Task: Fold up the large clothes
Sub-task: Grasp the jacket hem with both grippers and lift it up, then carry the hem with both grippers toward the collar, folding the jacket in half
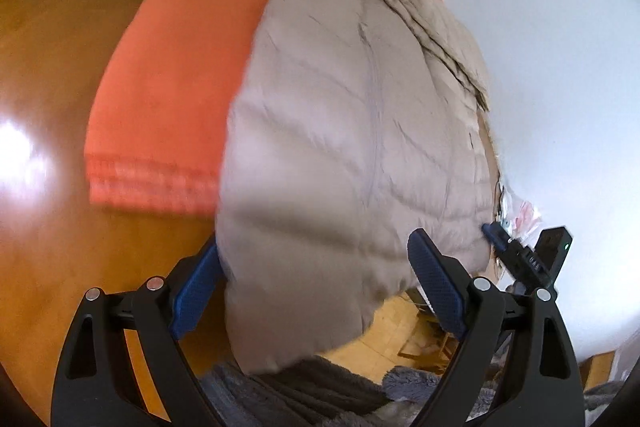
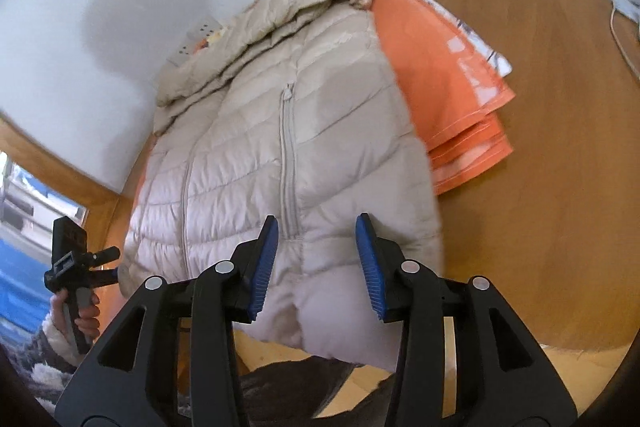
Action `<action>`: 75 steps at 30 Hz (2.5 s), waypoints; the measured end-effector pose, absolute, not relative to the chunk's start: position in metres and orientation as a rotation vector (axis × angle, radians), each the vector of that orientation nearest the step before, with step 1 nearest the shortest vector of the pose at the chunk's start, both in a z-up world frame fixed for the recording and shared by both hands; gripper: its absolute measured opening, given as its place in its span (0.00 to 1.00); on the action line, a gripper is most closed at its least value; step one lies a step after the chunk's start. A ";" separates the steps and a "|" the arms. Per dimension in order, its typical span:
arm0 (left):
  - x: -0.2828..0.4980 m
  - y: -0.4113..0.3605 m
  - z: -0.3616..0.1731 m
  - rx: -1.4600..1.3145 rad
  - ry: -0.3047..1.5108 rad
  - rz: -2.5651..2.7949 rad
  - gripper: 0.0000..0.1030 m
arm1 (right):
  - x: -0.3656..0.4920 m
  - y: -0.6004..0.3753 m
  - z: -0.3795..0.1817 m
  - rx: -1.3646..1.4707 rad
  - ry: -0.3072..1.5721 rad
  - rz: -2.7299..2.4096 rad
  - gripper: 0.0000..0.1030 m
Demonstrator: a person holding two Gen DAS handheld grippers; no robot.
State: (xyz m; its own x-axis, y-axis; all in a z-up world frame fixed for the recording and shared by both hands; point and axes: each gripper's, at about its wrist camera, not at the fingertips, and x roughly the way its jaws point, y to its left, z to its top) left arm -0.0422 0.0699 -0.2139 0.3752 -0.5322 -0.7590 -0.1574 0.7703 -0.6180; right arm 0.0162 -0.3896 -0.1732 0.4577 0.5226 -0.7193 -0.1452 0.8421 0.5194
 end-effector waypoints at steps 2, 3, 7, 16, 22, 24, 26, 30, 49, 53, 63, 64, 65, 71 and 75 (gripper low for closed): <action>-0.050 0.060 -0.211 -0.628 1.189 -0.259 0.84 | 0.011 -0.401 -0.173 0.429 1.006 0.435 0.46; -0.055 0.053 -0.210 -0.609 1.194 -0.247 0.84 | 0.009 -0.405 -0.175 0.443 1.013 0.437 0.46; -0.065 0.048 -0.206 -0.620 1.156 -0.223 0.79 | 0.001 -0.414 -0.175 0.432 1.032 0.447 0.47; -0.066 0.058 -0.207 -0.644 1.110 -0.199 0.68 | 0.004 -0.426 -0.200 0.585 1.062 0.389 0.52; -0.065 0.068 -0.209 -0.725 1.106 -0.188 0.53 | 0.008 -0.426 -0.220 0.796 1.019 0.478 0.58; -0.065 0.072 -0.211 -0.721 1.115 -0.176 0.38 | 0.008 -0.429 -0.227 0.877 1.012 0.497 0.46; -0.066 0.071 -0.208 -0.720 1.105 -0.180 0.27 | 0.008 -0.429 -0.229 0.873 1.034 0.497 0.24; -0.068 0.067 -0.185 -0.695 1.063 -0.195 0.16 | 0.006 -0.431 -0.219 0.872 1.007 0.532 0.11; -0.042 0.068 -0.086 -0.773 0.828 -0.246 0.12 | 0.063 -0.417 -0.122 0.927 0.828 0.702 0.09; -0.026 0.072 -0.074 -0.773 0.830 -0.252 0.12 | 0.085 -0.408 -0.115 0.953 0.839 0.701 0.09; 0.043 0.103 -0.054 -0.827 0.766 -0.322 0.11 | 0.129 -0.391 -0.088 0.966 0.731 0.613 0.09; 0.052 0.105 -0.052 -0.818 0.754 -0.334 0.11 | 0.133 -0.391 -0.086 0.966 0.721 0.609 0.09; 0.058 0.106 -0.051 -0.813 0.751 -0.339 0.11 | 0.141 -0.390 -0.085 0.974 0.712 0.594 0.09; 0.099 0.118 -0.045 -0.821 0.759 -0.348 0.11 | 0.171 -0.382 -0.075 0.978 0.678 0.552 0.09; 0.118 0.123 -0.038 -0.799 0.758 -0.339 0.11 | 0.198 -0.381 -0.078 0.990 0.669 0.554 0.09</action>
State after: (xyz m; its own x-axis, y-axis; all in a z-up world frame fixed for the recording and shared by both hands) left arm 0.1179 0.1232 -0.0384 0.6918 -0.5395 -0.4800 -0.0023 0.6630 -0.7486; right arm 0.1976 -0.3810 -0.0783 0.6741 0.6932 -0.2552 -0.1213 0.4447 0.8874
